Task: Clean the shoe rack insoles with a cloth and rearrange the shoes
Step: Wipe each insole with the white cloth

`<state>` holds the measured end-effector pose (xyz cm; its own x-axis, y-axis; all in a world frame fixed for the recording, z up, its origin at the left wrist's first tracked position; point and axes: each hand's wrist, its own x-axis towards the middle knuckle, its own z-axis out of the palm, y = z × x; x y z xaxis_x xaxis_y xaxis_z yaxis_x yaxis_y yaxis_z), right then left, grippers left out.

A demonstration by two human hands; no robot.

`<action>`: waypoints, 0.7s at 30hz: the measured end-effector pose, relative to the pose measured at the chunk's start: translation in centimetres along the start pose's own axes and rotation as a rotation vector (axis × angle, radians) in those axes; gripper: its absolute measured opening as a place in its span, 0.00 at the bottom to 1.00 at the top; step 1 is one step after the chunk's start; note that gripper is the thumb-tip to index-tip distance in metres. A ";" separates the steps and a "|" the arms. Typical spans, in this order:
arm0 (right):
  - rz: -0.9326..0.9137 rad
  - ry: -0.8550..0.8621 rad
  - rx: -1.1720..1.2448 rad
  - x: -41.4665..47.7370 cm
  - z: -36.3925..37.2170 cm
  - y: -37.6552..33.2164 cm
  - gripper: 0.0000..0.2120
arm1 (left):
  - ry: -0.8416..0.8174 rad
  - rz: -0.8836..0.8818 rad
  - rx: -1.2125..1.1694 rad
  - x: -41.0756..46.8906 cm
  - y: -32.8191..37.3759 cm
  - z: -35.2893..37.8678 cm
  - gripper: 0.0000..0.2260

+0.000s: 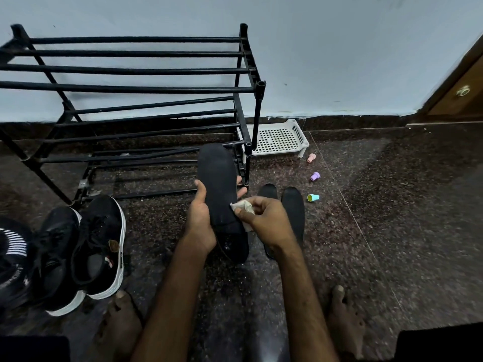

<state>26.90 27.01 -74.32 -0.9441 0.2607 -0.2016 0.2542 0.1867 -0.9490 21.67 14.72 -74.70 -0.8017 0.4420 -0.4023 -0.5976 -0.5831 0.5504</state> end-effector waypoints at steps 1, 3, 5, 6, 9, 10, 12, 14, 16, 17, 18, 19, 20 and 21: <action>-0.006 0.051 -0.010 -0.1 0.3 -0.2 0.12 | -0.016 -0.002 0.000 -0.1 -0.2 0.2 0.35; -0.003 0.154 -0.020 -0.2 0.6 -0.6 0.14 | -0.051 -0.045 0.024 -0.3 -0.8 0.8 0.37; -0.001 0.225 -0.064 -0.2 0.7 -1.1 0.09 | -0.092 -0.083 0.030 -0.6 -1.4 1.3 0.39; -0.012 0.252 -0.086 -0.3 0.7 -1.3 0.07 | -0.101 -0.081 0.024 -0.7 -1.5 1.5 0.40; -0.095 0.331 -0.210 -0.6 0.7 -1.9 0.07 | -0.125 -0.060 -0.002 -0.6 -1.4 1.2 0.41; -0.138 0.354 -0.275 -0.7 0.7 -2.2 0.07 | -0.132 -0.056 -0.011 -0.6 -1.3 1.1 0.42; -0.228 0.311 -0.410 -0.8 0.6 -2.7 0.07 | -0.137 -0.053 -0.025 -0.5 -1.0 0.9 0.43; -0.278 0.151 -0.473 -0.7 0.2 -3.0 0.06 | -0.117 -0.048 -0.040 -0.5 -0.8 0.7 0.43; -0.281 0.025 -0.485 -0.8 -0.4 -3.3 0.05 | -0.103 -0.035 -0.070 -0.5 -0.8 0.5 0.43; -0.288 0.024 -0.511 -0.8 -0.6 -3.4 0.04 | -0.110 -0.024 -0.077 -0.5 -0.9 0.6 0.42; -0.296 0.066 -0.544 -0.7 -0.7 -3.4 0.04 | -0.121 -0.017 -0.074 -0.6 -1.0 0.7 0.41; -0.308 0.130 -0.573 -0.7 -0.6 -3.6 0.04 | -0.137 -0.018 -0.072 -0.7 -1.1 0.9 0.41; -0.318 0.190 -0.586 -0.7 -0.4 -3.7 0.04 | -0.148 -0.026 -0.076 -0.8 -1.1 1.0 0.41; -0.330 0.219 -0.576 -0.8 -0.1 -3.9 0.03 | -0.156 -0.032 -0.070 -0.9 -1.2 1.2 0.41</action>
<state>26.67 26.19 -70.40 -0.9426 0.2775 0.1857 0.0894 0.7457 -0.6603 23.08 15.81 -74.16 -0.7746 0.5581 -0.2975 -0.6262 -0.6107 0.4847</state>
